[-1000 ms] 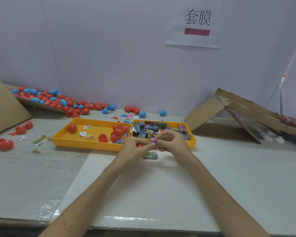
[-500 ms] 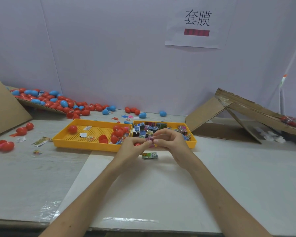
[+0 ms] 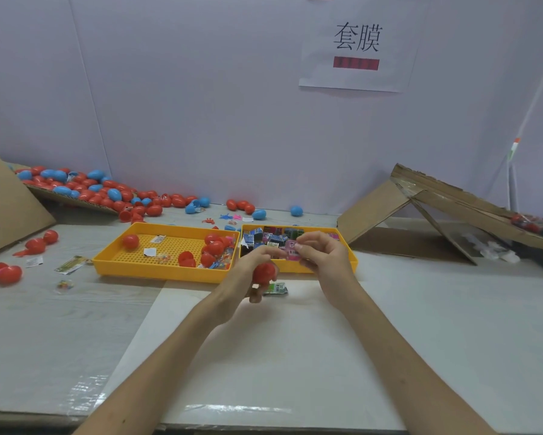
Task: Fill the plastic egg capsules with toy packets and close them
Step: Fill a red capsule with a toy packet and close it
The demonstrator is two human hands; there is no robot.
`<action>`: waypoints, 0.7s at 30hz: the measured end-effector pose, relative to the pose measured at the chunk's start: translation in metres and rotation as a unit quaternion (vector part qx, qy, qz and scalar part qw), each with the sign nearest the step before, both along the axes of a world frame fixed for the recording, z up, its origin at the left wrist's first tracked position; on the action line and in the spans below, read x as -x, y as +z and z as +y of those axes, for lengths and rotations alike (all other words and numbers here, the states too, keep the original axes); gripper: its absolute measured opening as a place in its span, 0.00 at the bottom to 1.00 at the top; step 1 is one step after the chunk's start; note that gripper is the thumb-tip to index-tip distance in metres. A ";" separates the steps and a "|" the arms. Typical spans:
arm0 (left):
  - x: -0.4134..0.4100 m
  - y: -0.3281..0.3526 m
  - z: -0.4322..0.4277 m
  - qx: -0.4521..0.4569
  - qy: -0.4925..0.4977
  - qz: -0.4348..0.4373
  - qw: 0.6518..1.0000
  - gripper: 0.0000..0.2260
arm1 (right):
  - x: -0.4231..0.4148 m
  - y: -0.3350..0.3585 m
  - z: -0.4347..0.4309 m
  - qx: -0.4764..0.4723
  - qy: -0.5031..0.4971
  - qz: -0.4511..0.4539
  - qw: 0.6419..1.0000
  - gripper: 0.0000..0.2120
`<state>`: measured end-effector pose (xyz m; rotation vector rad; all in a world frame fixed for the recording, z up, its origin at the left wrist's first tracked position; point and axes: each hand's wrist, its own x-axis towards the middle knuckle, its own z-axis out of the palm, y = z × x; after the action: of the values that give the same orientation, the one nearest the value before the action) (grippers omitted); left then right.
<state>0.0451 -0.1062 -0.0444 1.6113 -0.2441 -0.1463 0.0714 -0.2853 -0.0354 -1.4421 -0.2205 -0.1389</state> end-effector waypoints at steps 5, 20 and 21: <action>0.000 0.003 0.001 0.012 0.038 -0.010 0.999 0.14 | -0.001 0.002 -0.005 -0.005 -0.015 0.017 1.000 0.10; -0.004 0.003 0.010 0.195 0.120 -0.020 0.973 0.10 | 0.000 0.001 -0.003 0.018 0.025 0.015 0.999 0.16; -0.005 0.002 0.011 0.201 0.119 -0.015 0.972 0.11 | 0.001 0.001 -0.002 0.019 0.026 0.015 0.999 0.15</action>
<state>0.0496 -0.0954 -0.0423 1.2269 -0.0921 0.1082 0.0707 -0.2877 -0.0341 -1.4740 -0.2371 -0.0701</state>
